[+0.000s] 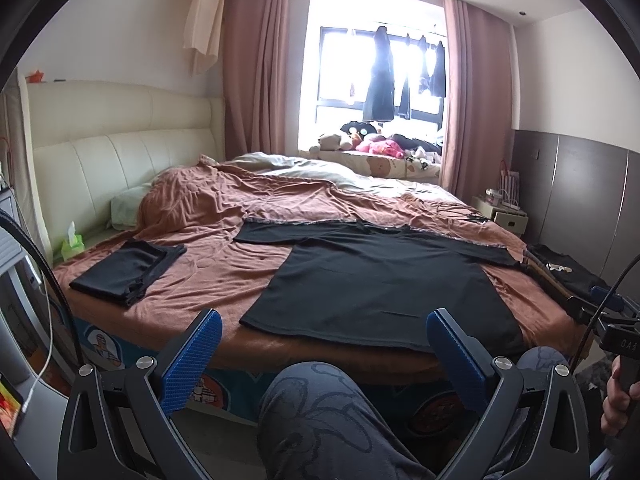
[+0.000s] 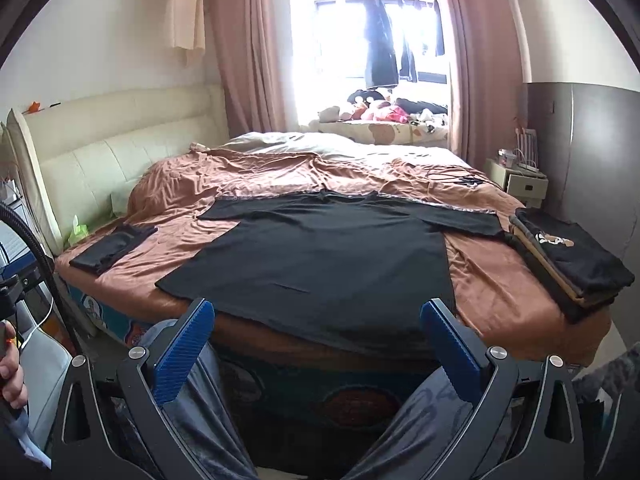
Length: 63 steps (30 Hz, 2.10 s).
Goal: Fold small clothes
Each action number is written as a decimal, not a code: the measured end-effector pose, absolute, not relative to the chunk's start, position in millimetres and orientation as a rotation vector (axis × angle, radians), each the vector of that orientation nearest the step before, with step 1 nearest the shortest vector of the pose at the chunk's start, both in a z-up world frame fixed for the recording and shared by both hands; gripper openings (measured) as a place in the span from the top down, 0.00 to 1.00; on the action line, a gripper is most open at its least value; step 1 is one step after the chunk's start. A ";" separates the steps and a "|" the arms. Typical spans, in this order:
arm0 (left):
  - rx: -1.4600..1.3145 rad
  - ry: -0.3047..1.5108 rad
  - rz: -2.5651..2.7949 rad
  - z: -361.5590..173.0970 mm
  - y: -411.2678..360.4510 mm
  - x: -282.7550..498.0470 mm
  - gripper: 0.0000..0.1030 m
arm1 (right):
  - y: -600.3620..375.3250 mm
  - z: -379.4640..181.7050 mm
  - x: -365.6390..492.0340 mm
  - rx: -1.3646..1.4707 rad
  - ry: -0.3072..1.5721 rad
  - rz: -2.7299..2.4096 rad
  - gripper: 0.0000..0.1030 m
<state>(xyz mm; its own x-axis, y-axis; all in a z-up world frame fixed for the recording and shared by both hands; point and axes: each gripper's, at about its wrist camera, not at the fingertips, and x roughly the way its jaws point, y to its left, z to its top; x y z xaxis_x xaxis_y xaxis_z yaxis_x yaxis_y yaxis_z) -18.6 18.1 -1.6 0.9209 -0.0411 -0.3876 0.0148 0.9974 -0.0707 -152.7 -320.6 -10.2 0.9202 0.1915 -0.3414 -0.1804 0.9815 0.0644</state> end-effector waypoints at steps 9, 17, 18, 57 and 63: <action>-0.072 0.399 -0.023 -2.9 20.3 -18.1 0.00 | -320.7 -10.8 -152.9 0.037 0.355 0.190 0.00; -0.070 0.399 -0.022 -3.4 19.9 -19.9 0.00 | -319.0 -9.6 -152.7 0.040 0.362 0.189 0.00; -0.069 0.397 -0.022 -3.1 20.1 -20.4 0.00 | -318.8 -9.4 -152.9 0.040 0.363 0.189 0.00; -0.105 0.432 0.001 -6.0 38.7 29.6 0.00 | -304.5 -8.3 -88.9 0.027 0.436 0.241 0.00; -0.116 0.458 0.016 -9.7 51.9 52.6 0.00 | -293.6 -7.5 -58.2 0.030 0.469 0.247 0.00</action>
